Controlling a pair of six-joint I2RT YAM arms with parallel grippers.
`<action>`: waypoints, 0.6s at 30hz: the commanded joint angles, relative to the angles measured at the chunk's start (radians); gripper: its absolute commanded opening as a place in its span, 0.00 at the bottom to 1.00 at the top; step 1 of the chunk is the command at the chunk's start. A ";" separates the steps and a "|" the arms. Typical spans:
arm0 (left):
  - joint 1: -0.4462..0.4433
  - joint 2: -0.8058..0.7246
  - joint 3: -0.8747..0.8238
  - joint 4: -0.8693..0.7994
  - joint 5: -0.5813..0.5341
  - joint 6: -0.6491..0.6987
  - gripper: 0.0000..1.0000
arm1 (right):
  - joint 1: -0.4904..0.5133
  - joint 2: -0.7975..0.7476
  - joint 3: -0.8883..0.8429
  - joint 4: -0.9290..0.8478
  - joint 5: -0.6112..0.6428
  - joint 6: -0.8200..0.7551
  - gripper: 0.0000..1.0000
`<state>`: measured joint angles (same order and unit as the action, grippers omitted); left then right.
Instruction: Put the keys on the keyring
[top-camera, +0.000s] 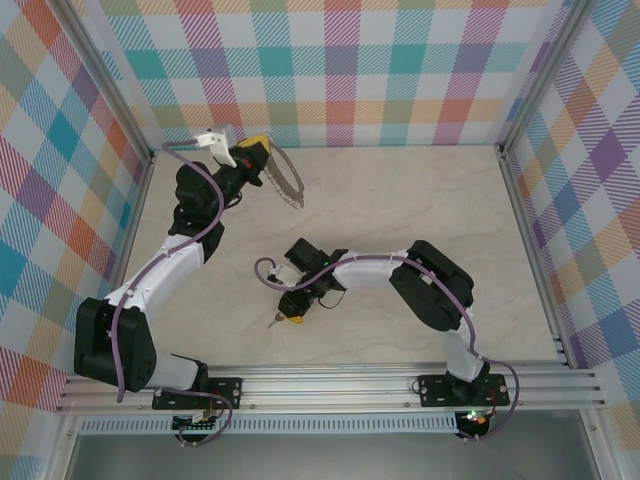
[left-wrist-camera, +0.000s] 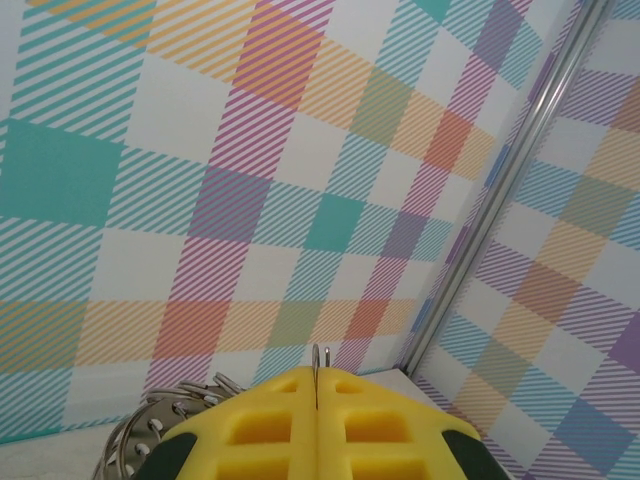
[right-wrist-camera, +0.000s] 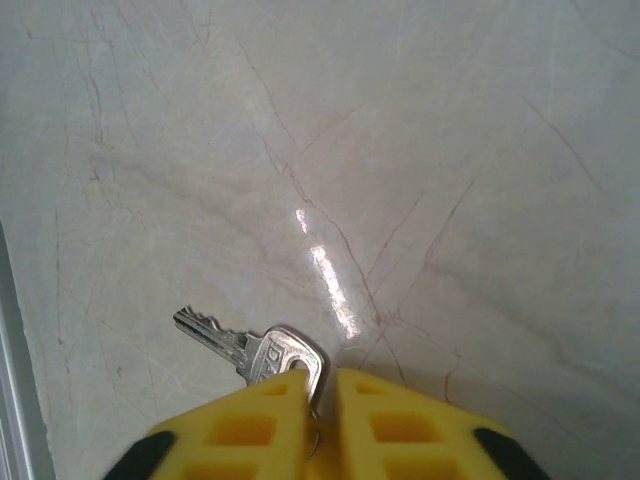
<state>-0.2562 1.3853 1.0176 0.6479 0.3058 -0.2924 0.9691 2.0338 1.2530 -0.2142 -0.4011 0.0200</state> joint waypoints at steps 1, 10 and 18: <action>0.014 -0.005 0.015 0.040 0.023 -0.010 0.00 | 0.006 -0.010 -0.012 -0.004 0.018 -0.003 0.09; 0.015 -0.007 0.020 0.035 0.030 -0.008 0.00 | -0.018 -0.104 -0.101 0.052 0.079 0.052 0.48; 0.015 0.005 0.026 0.038 0.035 -0.016 0.00 | -0.009 -0.160 -0.113 0.009 0.044 0.005 0.53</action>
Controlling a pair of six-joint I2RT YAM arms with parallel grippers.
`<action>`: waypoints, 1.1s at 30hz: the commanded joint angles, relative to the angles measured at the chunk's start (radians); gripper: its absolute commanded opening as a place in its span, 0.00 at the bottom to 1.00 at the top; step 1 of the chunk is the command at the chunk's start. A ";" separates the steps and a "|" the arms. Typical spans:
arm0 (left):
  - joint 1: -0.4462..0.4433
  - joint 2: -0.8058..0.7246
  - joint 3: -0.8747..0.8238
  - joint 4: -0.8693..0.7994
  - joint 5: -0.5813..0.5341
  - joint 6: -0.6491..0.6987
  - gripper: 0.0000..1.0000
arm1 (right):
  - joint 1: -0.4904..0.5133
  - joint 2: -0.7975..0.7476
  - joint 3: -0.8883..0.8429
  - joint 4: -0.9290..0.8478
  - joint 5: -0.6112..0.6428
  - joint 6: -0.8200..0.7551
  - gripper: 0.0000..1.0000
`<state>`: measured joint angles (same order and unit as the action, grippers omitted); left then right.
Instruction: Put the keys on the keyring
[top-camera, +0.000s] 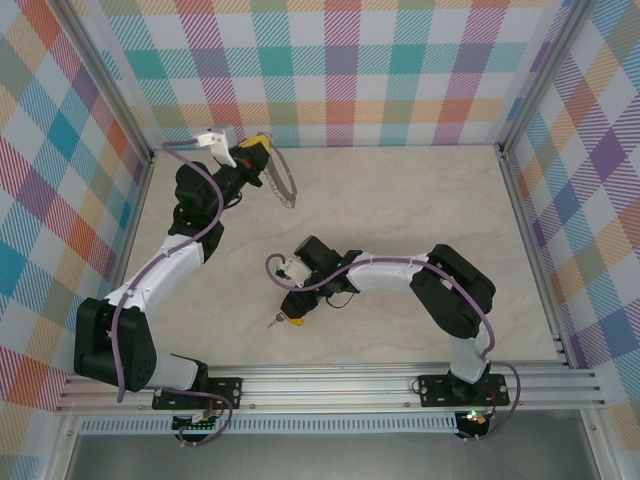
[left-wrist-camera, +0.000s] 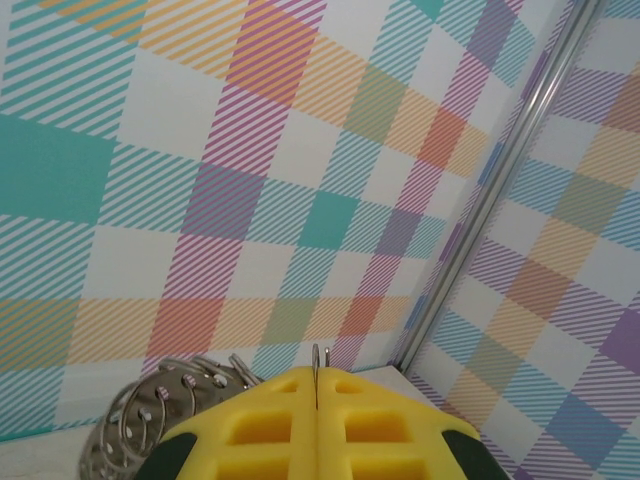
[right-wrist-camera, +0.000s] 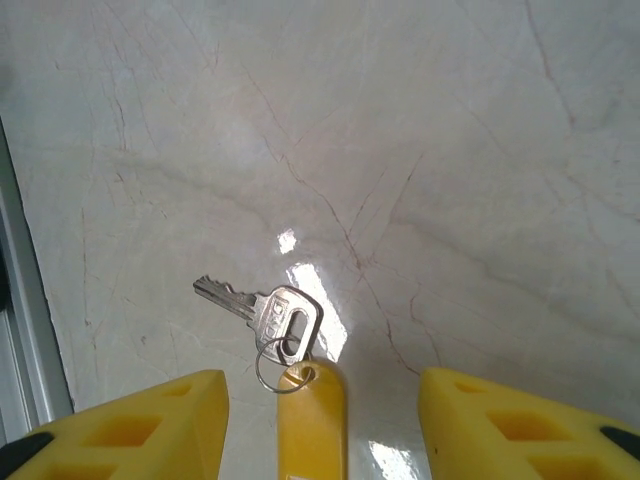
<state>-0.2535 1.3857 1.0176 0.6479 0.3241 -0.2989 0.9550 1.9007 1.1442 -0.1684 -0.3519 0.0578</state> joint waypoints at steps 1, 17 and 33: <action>0.013 0.003 0.026 0.038 0.016 -0.009 0.00 | 0.011 -0.025 0.002 -0.055 0.001 -0.052 0.53; 0.012 0.009 0.028 0.028 0.015 -0.004 0.00 | 0.077 0.078 0.129 -0.184 0.107 -0.227 0.50; 0.012 0.016 0.033 0.025 0.013 -0.006 0.00 | 0.099 0.131 0.175 -0.206 0.131 -0.263 0.45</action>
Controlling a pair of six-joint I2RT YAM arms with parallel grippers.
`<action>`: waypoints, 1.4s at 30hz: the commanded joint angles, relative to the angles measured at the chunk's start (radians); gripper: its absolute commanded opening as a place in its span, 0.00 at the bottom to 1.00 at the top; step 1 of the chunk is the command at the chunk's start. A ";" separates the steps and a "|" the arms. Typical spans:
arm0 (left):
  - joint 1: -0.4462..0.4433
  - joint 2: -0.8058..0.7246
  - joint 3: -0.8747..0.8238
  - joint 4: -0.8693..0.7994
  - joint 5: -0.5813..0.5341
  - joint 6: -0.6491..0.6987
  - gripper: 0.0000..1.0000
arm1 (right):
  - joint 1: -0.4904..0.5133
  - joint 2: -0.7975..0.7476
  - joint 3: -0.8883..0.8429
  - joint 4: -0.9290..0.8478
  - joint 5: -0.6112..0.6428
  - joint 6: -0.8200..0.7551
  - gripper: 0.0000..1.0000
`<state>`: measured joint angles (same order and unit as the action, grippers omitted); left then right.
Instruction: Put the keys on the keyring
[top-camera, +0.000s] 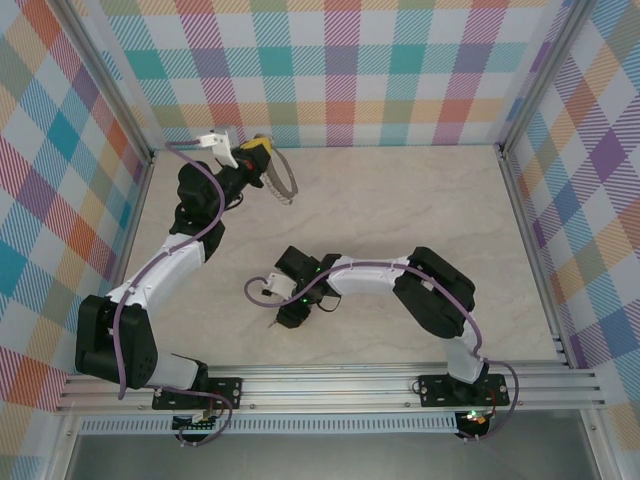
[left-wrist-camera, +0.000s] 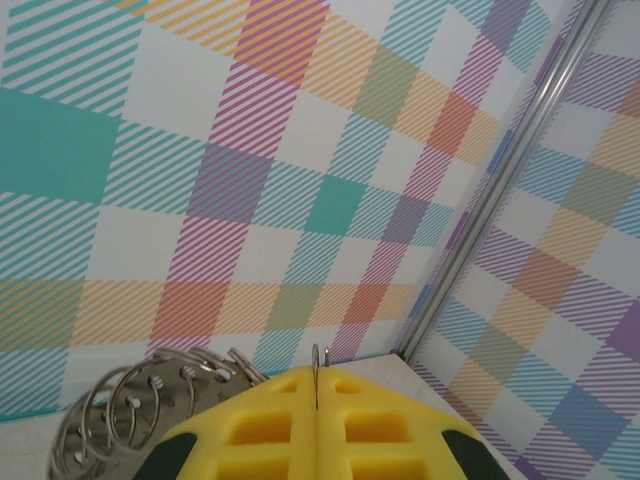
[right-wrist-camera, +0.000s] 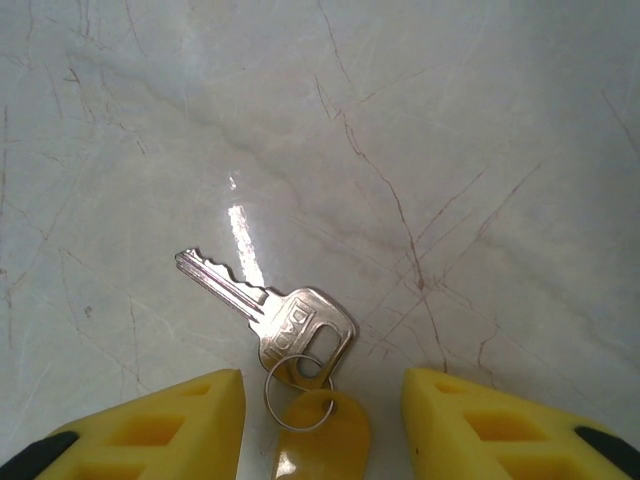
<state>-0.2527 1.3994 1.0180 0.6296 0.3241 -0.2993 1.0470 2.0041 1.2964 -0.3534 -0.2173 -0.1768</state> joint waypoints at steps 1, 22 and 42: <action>0.012 0.002 0.033 0.043 0.014 -0.006 0.00 | 0.008 0.029 0.024 -0.022 -0.003 -0.029 0.44; 0.012 0.002 0.030 0.044 0.010 -0.009 0.00 | 0.021 0.037 0.024 -0.023 -0.010 -0.030 0.05; 0.012 0.008 0.030 0.041 0.027 -0.040 0.00 | -0.252 -0.158 -0.215 0.050 0.063 0.169 0.00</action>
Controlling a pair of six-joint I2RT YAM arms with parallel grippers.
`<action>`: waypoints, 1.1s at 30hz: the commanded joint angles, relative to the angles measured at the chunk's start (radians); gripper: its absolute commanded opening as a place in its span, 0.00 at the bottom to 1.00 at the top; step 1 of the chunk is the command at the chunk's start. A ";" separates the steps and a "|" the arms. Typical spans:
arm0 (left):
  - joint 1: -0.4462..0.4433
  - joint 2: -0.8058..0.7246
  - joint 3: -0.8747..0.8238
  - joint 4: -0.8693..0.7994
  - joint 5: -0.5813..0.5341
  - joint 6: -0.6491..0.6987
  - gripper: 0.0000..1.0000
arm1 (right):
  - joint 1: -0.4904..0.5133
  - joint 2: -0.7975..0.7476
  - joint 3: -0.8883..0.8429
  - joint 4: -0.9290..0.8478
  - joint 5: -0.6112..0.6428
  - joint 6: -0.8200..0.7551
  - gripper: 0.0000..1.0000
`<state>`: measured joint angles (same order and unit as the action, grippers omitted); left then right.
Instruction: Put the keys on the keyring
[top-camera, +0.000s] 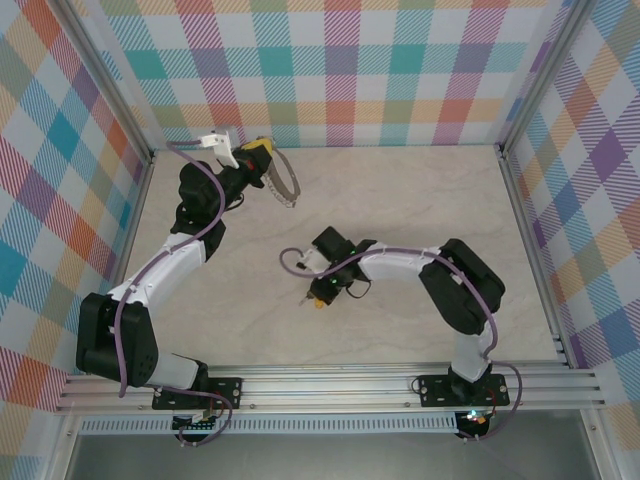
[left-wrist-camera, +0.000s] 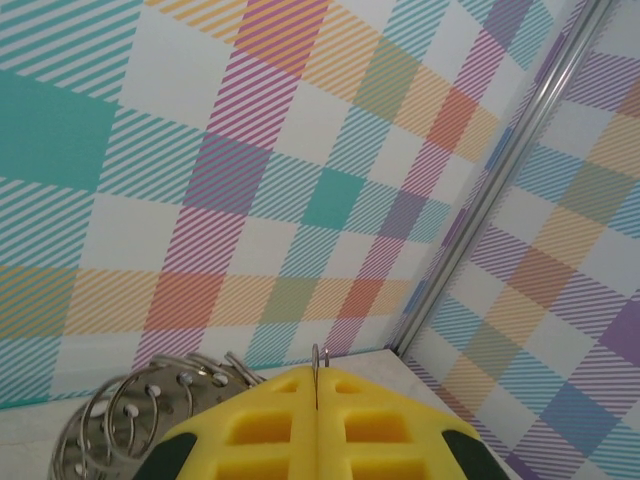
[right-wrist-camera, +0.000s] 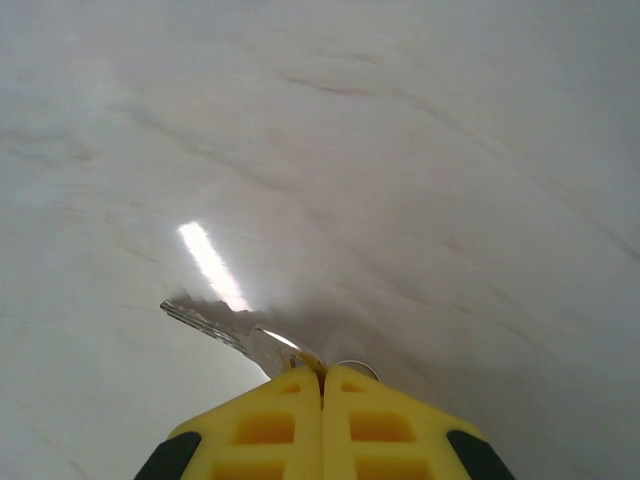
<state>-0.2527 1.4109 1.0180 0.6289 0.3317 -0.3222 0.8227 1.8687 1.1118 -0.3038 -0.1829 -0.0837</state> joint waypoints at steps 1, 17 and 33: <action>0.011 -0.003 0.030 0.037 0.017 -0.020 0.00 | -0.045 -0.023 -0.037 0.002 0.034 0.097 0.00; 0.011 -0.002 0.027 0.024 0.027 -0.021 0.00 | -0.140 -0.091 -0.080 0.023 0.166 0.377 0.46; 0.012 0.001 0.026 0.014 0.029 -0.018 0.00 | -0.140 -0.202 -0.173 0.030 0.187 0.278 0.45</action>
<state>-0.2527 1.4128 1.0180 0.6178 0.3500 -0.3294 0.6865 1.6897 0.9527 -0.2558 0.0116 0.2497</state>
